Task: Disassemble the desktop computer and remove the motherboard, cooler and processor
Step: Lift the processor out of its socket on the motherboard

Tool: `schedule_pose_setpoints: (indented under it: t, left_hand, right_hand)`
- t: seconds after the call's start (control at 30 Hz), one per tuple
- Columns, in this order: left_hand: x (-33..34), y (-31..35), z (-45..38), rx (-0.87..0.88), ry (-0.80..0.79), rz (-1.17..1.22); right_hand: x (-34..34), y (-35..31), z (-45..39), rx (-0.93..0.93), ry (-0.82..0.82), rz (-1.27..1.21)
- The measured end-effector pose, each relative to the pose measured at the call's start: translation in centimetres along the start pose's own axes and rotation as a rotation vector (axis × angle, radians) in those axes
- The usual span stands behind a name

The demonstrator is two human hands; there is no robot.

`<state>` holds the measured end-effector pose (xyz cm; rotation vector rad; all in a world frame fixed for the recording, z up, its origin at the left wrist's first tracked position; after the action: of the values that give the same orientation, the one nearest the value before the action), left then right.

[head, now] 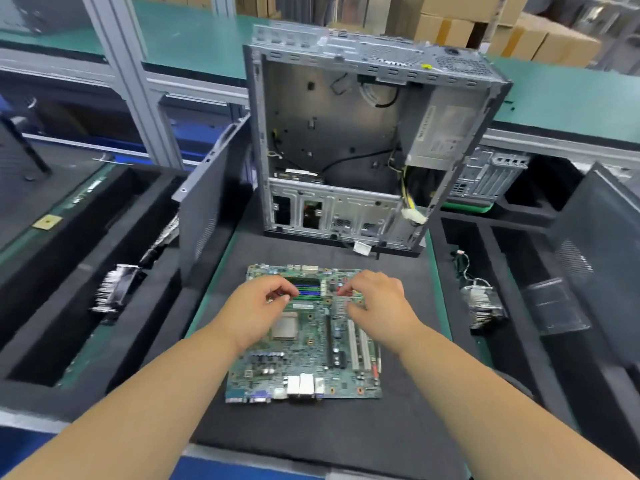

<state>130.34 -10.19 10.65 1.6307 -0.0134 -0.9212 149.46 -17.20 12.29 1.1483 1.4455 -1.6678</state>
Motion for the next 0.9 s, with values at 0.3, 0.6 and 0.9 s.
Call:
schedule_pose_setpoints:
  t: [0.3,0.6,0.9]
  left_hand:
    - [-2.2,-2.1,1.7,0.110,-0.141,-0.209]
    - [0.1,-2.5,1.0,0.207,-0.152,-0.642]
    - [2.1,-3.1,0.5,0.218,-0.154,-0.735]
  right_hand:
    - [4.5,-5.1,1.5,0.016,-0.037,0.098]
    - [7.7,-5.4,1.8,-0.035,-0.034,0.209]
    - [8.7,-4.6,1.9,-0.004,0.011,0.146]
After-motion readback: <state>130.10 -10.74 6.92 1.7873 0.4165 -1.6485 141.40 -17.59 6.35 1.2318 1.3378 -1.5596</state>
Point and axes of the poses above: each hand's wrist, its own z-axis away from the middle knuckle, its own x-axis out of the palm, y = z × x, the point moved 10 cm from there along -z, towards the middle knuckle, and after that the axes turned 4 degrees about x, right-handed, at the moved point
